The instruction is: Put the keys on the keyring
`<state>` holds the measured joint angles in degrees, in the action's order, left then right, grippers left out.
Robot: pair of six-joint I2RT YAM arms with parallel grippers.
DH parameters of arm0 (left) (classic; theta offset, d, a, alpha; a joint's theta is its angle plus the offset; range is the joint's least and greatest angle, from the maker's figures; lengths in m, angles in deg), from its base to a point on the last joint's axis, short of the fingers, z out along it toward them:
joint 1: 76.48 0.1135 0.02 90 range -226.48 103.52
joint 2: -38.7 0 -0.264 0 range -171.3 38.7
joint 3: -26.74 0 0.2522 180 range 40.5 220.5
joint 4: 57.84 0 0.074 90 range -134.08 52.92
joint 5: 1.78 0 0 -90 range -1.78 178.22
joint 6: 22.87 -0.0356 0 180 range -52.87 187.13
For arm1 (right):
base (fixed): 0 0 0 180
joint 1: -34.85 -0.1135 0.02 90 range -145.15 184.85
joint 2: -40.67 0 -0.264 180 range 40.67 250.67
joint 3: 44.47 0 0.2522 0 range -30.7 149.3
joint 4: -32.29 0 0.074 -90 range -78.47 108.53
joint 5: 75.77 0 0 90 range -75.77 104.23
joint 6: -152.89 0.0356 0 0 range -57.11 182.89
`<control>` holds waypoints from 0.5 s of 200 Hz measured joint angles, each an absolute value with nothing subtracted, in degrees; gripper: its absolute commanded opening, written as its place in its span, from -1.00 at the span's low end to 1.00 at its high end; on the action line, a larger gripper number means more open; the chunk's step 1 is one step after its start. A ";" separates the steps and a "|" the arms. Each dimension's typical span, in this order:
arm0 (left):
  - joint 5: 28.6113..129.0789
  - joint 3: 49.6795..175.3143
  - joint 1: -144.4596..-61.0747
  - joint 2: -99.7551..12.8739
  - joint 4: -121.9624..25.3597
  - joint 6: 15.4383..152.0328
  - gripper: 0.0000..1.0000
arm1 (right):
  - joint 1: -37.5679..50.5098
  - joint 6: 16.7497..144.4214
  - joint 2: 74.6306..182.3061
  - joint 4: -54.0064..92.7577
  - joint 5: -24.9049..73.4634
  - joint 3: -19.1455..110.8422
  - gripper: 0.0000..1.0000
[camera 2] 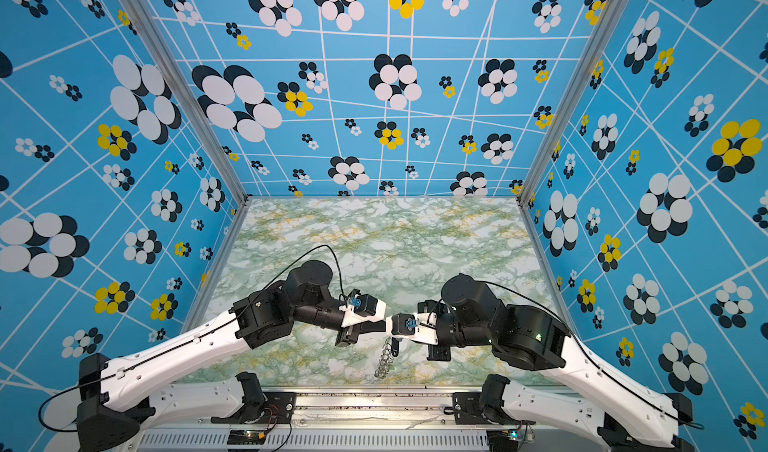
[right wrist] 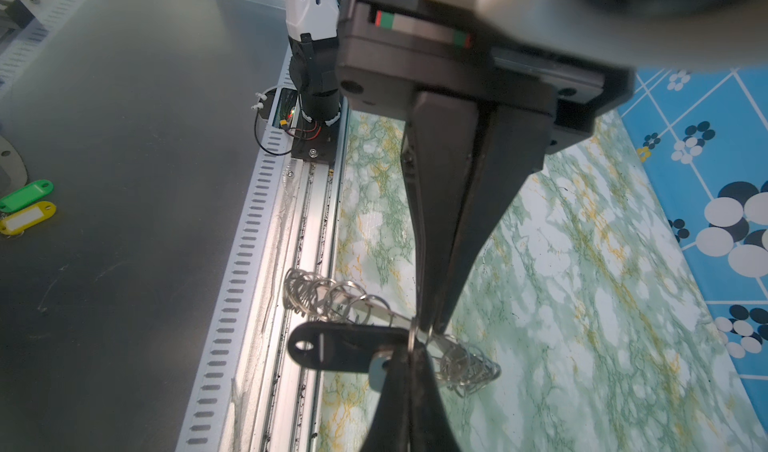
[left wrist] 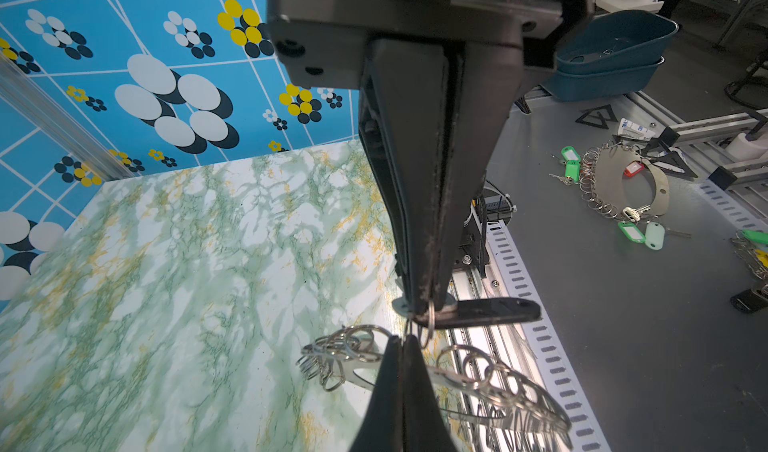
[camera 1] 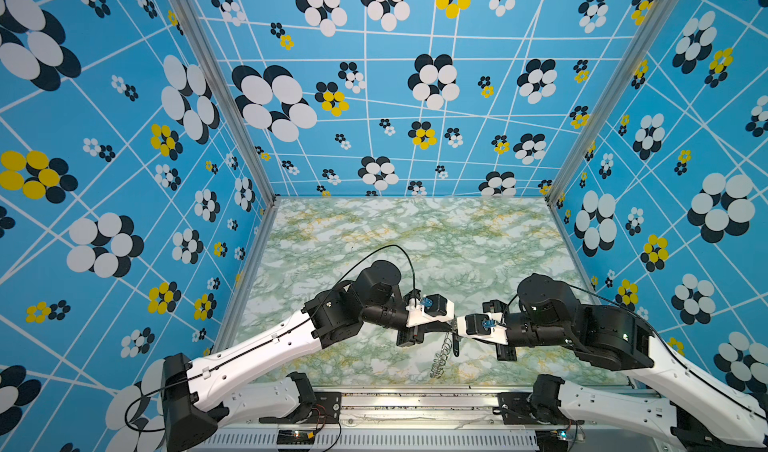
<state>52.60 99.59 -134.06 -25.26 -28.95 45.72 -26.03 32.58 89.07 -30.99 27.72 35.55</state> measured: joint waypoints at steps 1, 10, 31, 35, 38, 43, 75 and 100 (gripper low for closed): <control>52.58 99.59 -134.06 -25.26 -28.92 45.72 -1.00 | -26.05 32.58 89.07 -31.01 27.72 35.55 -1.00; 52.53 99.59 -133.97 -25.26 -28.86 45.72 -1.00 | -26.27 32.54 89.11 -31.01 27.37 35.55 -1.00; 52.53 99.59 -133.84 -25.26 -28.75 45.74 -1.00 | -26.66 32.34 89.22 -30.99 26.56 35.55 -1.00; 52.53 99.59 -133.80 -25.26 -28.73 45.74 -1.00 | -26.75 32.32 89.22 -31.01 26.46 35.55 -1.00; 52.53 99.59 -133.80 -25.26 -28.73 45.74 -1.00 | -26.79 32.25 89.22 -31.01 26.35 35.55 -1.00; 52.49 99.59 -133.80 -25.26 -28.68 45.74 -1.00 | -26.97 32.17 89.22 -31.01 26.17 35.55 -1.00; 51.81 99.59 -133.25 -25.24 -29.05 46.20 -1.00 | -27.78 31.99 89.27 -32.54 24.84 35.55 -1.00; 51.07 99.59 -133.10 -25.11 -29.99 46.81 -1.00 | -28.48 31.99 89.99 -34.05 23.66 35.55 -1.00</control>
